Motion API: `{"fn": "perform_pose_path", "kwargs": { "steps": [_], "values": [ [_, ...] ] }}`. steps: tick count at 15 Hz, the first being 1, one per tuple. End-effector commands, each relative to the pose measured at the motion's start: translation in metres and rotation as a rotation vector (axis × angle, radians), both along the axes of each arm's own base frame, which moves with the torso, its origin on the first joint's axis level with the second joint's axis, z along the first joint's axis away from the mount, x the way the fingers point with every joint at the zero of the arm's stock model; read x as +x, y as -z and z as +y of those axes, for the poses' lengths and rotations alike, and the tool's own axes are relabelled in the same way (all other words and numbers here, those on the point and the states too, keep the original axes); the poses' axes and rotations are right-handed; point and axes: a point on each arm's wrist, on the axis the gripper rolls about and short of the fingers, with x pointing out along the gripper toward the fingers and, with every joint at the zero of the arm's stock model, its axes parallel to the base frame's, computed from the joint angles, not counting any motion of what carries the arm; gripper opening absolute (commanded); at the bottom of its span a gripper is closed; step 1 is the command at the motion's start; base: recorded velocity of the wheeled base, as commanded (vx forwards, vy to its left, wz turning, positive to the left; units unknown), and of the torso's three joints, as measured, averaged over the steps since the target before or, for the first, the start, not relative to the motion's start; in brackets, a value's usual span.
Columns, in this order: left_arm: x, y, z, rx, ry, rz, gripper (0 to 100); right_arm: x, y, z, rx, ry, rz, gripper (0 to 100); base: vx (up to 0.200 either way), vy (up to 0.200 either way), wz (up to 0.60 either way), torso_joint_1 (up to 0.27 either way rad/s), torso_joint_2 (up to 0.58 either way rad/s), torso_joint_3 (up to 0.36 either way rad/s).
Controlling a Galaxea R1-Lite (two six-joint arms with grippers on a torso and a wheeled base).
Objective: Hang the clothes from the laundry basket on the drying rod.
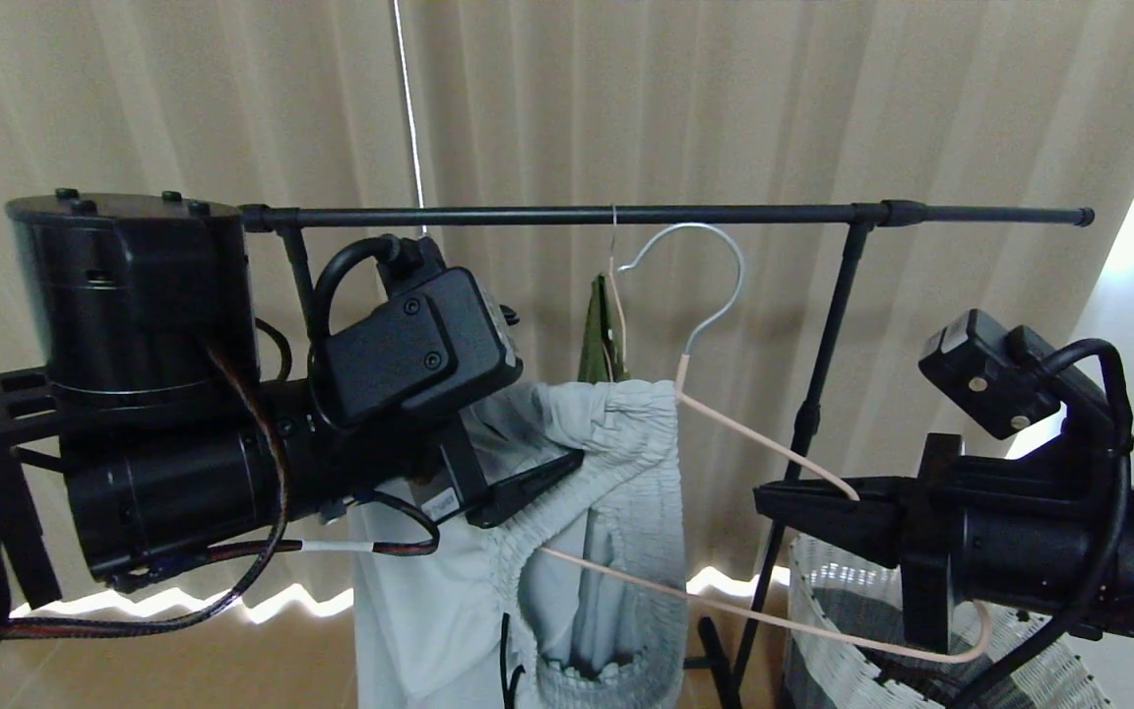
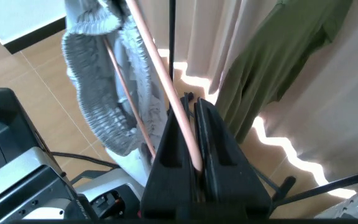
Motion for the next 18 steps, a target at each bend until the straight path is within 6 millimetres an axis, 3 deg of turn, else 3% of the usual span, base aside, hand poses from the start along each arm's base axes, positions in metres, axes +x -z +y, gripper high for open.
{"fn": "perform_pose_path", "kwargs": {
  "steps": [1, 2, 13, 14, 18],
  "values": [
    [0.0022, 0.0029, -0.0021, 0.007, 0.0, 0.007, 100, -0.0006, -0.0007, -0.0001, 0.004, -0.009, -0.002, 0, 0.0, 0.0, 0.0, 0.0, 0.0, 0.0],
    [0.0025, 0.0033, -0.0024, 0.01, 0.001, 0.006, 0, -0.0016, -0.0012, -0.0007, 0.007, -0.015, -0.004, 0, 0.0, 0.0, 0.0, 0.0, 0.0, 0.0],
    [0.0038, 0.0048, 0.0005, 0.01, -0.015, 0.01, 0, -0.0017, -0.0038, -0.0008, 0.023, -0.015, -0.031, 0, 0.0, 0.0, 0.0, 0.0, 0.0, 0.0],
    [0.0038, 0.0048, 0.0005, 0.009, -0.015, 0.011, 0, -0.0017, -0.0038, -0.0008, 0.023, -0.015, -0.031, 100, 0.0, 0.0, 0.0, 0.0, 0.0, 0.0],
    [0.0071, 0.0065, 0.0035, 0.022, -0.147, 0.015, 0, 0.0009, -0.0031, -0.0042, 0.008, 0.025, -0.047, 100, 0.0, 0.0, 0.0, 0.0, 0.0, 0.0]
  ]
}}
